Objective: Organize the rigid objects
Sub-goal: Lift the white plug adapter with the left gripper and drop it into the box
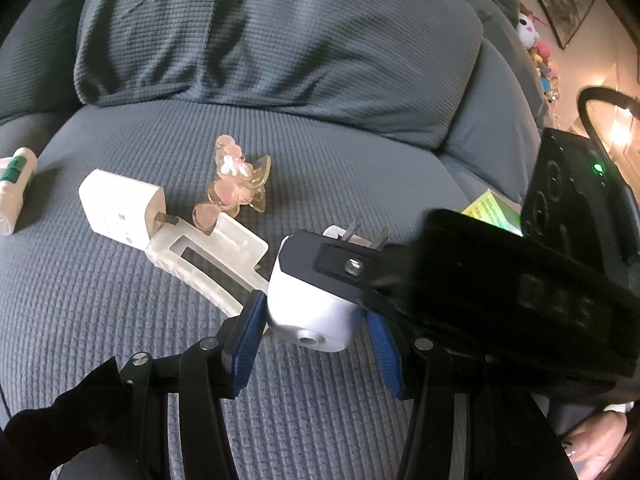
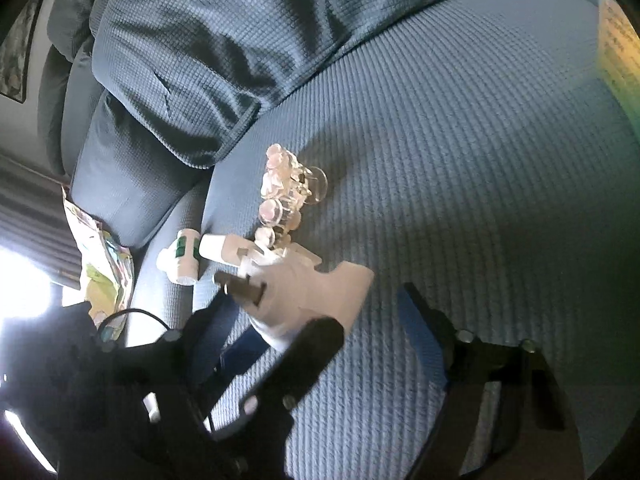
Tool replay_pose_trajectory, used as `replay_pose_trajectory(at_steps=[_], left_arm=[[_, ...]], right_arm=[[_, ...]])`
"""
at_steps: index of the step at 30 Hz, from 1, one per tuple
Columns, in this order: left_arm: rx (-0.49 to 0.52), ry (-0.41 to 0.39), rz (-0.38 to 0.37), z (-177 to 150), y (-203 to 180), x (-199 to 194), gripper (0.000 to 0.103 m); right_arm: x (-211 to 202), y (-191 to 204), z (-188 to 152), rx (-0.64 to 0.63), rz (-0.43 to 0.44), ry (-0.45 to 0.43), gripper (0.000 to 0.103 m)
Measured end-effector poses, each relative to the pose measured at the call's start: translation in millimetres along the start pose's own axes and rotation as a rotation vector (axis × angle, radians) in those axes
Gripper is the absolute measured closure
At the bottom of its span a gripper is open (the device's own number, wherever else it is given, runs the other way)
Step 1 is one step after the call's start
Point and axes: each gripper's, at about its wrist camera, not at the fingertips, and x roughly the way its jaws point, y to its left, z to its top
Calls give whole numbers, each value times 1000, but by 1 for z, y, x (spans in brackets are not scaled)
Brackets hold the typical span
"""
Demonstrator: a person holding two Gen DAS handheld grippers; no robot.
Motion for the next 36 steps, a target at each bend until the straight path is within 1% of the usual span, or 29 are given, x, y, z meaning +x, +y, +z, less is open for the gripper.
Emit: replay_pose_trajectory(at_steps=[3,7,10,15,25,28,32,36], left_arm=[[-12,-3,-10,1,3,0,52],[-9,-5,-10,0,3,-2,52],[-1,-7,-12,1,0,-6,53],[28,-43,-26,0,-14,-19,53],[147,-134,-77,0,-59,-46,53],[180,-159,-99,3,-72,-48,53],[228,-190,-123,3,-90,-54,53],[262,-207,-163,0,-113,-55,53]], right_arm=[[1,1,1,2,24,-9,34],[2,6,1,-37,-3,-39,34],[0,8,1,-48,-8,-46,35],[-15,15,-2,-65,-8,-92,35],[-68,21,-13,-102,0,-245,34],[-87,22,-15,-115,-6,-298,34],[-110,18,-19,-120,-4,-363,34],[-134,9,-22,-118,-28,-419,34]])
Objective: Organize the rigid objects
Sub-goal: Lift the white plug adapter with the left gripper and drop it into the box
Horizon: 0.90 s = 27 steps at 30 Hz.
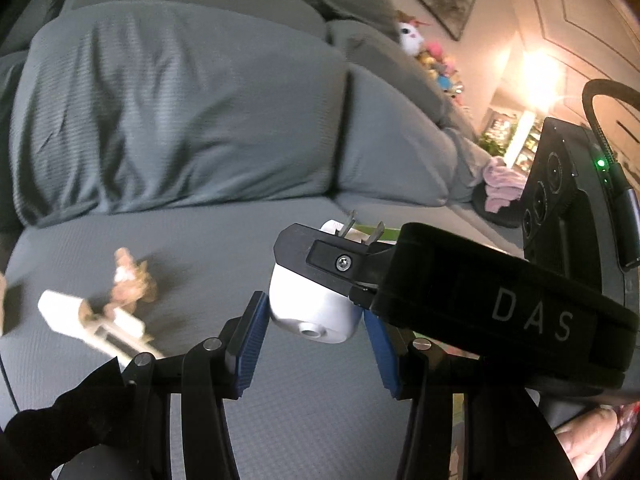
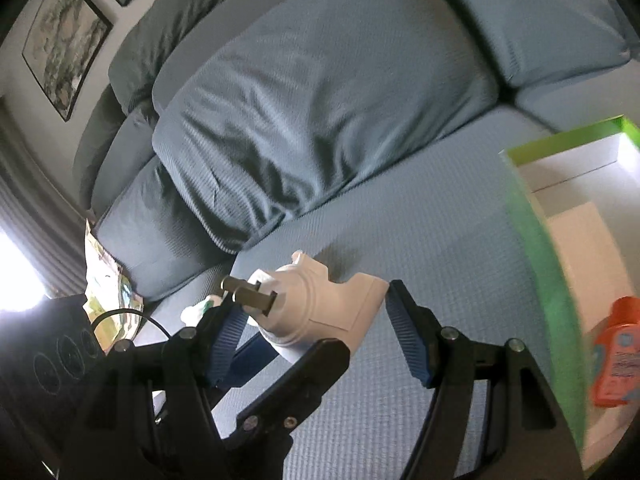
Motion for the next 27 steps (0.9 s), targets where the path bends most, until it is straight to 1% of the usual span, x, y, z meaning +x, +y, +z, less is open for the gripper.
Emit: replay_pose_trajectory(at_steps=[7,15,21,23,24,27], left_arm=[[45,3,-62,2,-38,19,53],[69,47,-165,-2,-86,52,53],[63,109,-228,-9,-109,79,53],[45,136,-258,-13,-112,90,53],[29,163,-275,-16,-114,96,53],[2,205,-302,-21,-118,107,53]], right_arm=[[-30,-28,6,28,-44,-60,34],[-65,-73,10,85,-145,-105,34],[-77,-103,11,130,-216,-98,34],[-78,-113,11,135,-252,-87,34],[-78,-117,10,139,-272,-78,34],[-77,-129,9,160,-314,-54,34]])
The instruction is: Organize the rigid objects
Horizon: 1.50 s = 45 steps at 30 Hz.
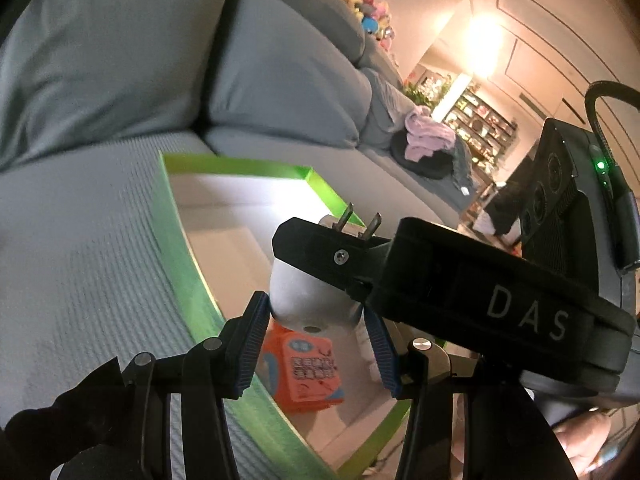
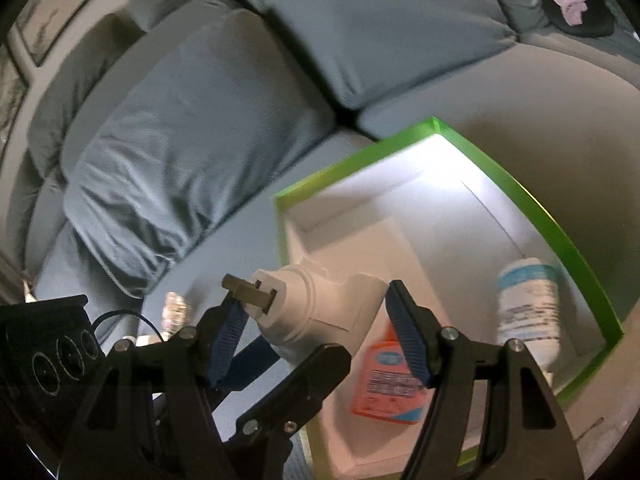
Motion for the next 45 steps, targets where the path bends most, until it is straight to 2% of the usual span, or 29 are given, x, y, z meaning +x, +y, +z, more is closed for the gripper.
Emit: replay_pose_trajectory(at_steps=[7,13,16,18,20,21,23,27,31,35,39,45], left_arm=[[-32,34,-27,-1,1,12,53],[-43,36,-6,-3,-4,14,53],[-54,38,-10,-3,-1,12,53],[-37,35,13,-2,-3,6,52],[-18,15,62,0,-3,-3,38],[-11,2,73,0,-2,-8,37],[-13,-37,127,1,1,-21,23],[-31,-93,216,3,16,-47,23],[-48,-136,343,5,34,-72,22],[-51,-154,517,1,58,-99,22],[-73,-170,637,-2,83,-123,22],[-146,-170,754,-9,130,-159,22]], right_arm=[[3,-12,-2,15,-54,15,34],[2,-16,-1,30,-88,16,34],[1,-15,-1,38,-125,13,32],[1,-13,-1,33,-147,16,24],[-2,-10,-1,32,-147,-2,14],[-5,-8,0,34,-141,-13,14],[-8,-3,1,32,-148,-33,10],[-11,13,-1,3,-164,-60,7],[-2,34,-5,-29,-106,-42,7],[8,64,-12,-91,-72,-29,7],[21,93,-22,-140,1,9,7],[47,143,-42,-236,83,70,7]])
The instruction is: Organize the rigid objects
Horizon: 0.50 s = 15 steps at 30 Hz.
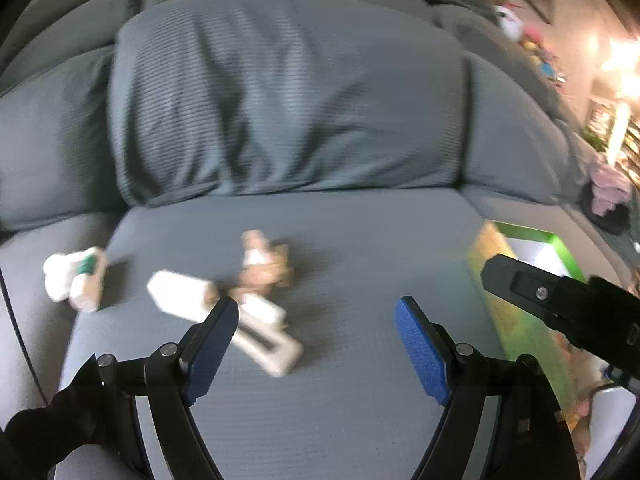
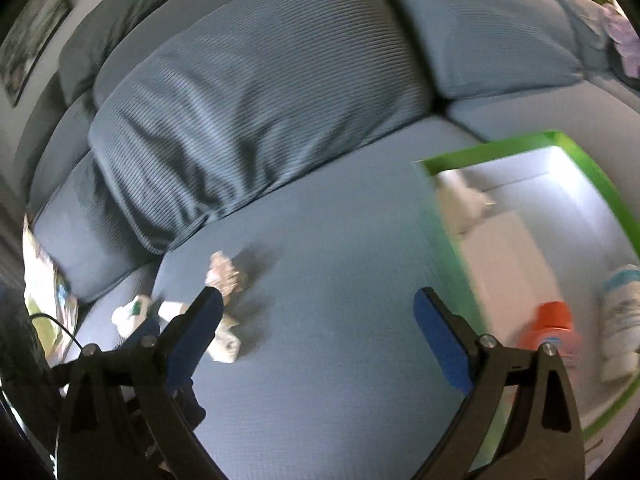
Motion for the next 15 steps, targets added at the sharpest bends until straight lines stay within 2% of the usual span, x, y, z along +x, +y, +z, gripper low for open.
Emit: replay_pose_trajectory(at_steps=[9,15], left_arm=[[-138,99,127,-11,75,13,22],[-197,181,135,-21,106,28,22]], right_arm=[[59,60,-10,-95,76,119,7],[97,83,-21,-123,52,208,10]])
